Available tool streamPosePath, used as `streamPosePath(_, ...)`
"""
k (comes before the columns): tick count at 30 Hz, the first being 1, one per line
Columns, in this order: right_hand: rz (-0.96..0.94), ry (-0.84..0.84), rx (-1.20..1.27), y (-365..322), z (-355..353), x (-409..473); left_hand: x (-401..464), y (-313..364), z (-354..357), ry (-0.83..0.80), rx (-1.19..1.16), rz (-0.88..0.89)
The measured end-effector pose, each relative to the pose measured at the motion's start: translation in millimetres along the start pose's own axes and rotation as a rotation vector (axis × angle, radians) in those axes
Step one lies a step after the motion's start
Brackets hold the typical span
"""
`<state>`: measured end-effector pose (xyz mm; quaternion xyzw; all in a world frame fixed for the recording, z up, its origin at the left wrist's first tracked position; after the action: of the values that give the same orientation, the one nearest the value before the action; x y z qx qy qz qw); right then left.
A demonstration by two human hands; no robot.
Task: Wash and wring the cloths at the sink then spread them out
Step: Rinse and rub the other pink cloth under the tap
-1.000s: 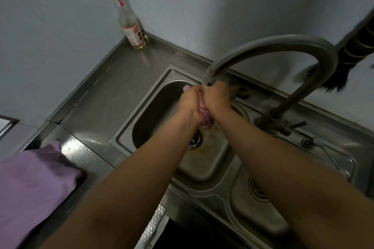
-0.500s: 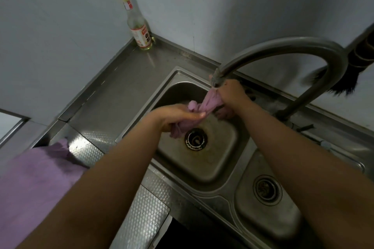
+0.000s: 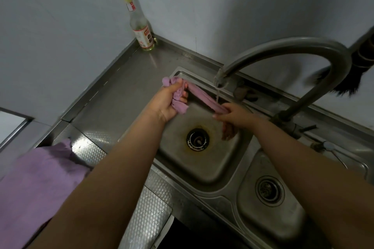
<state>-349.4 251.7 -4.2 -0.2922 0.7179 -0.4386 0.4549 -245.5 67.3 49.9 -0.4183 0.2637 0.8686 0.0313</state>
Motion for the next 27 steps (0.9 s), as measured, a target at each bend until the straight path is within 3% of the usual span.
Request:
streamPosePath(4, -0.046, 0.352, 0.569, -4.5, 5.6, 11.0, 6.2, -22.3, 0.8, 0.121, -0.117, -0.025)
streamPosePath(7, -0.132, 0.397, 0.77, -26.9, 25.9, 11.0, 9.5, -46.4, 11.9, 0.241, -0.112, -0.077)
streamPosePath(9, -0.217, 0.311, 0.716, -39.3, 43.3, 7.9, 8.4, -57.6, 23.3, 0.255, -0.11, -0.141)
streamPosePath(12, -0.394, 0.194, 0.394, -46.2, 56.8, 4.9, 2.5, -64.9, 39.4, 0.215, 0.019, -0.18)
streamPosePath(14, -0.437, 0.289, 0.304, -45.3, 53.9, 6.4, -1.5, -68.8, 48.8, 0.172, 0.03, -0.167)
streamPosePath(18, -0.259, 0.523, 0.493, -51.1, 50.9, 6.9, 1.6, -73.7, 54.9, 0.277, 0.237, -0.134)
streamPosePath(22, -0.038, 0.618, 0.578, -55.9, 42.9, 25.4, 3.6, -73.4, 56.9, 0.39, 0.419, -0.023)
streamPosePath(27, 0.051, 0.773, 0.732, -55.6, 36.9, 45.7, 3.7, -80.8, 48.2, 0.43, 0.604, 0.142)
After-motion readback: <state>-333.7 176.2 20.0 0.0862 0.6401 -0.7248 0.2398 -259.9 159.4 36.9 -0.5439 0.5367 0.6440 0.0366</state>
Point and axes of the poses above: each hand's wrist, its own x-axis towards the middle knuckle, its own z-axis out of the palm, y = z × x, the point moved 1 cm from there along x, towards the middle knuckle, and after that the axes turned 13 degrees about -z, right-handed, at the moved point
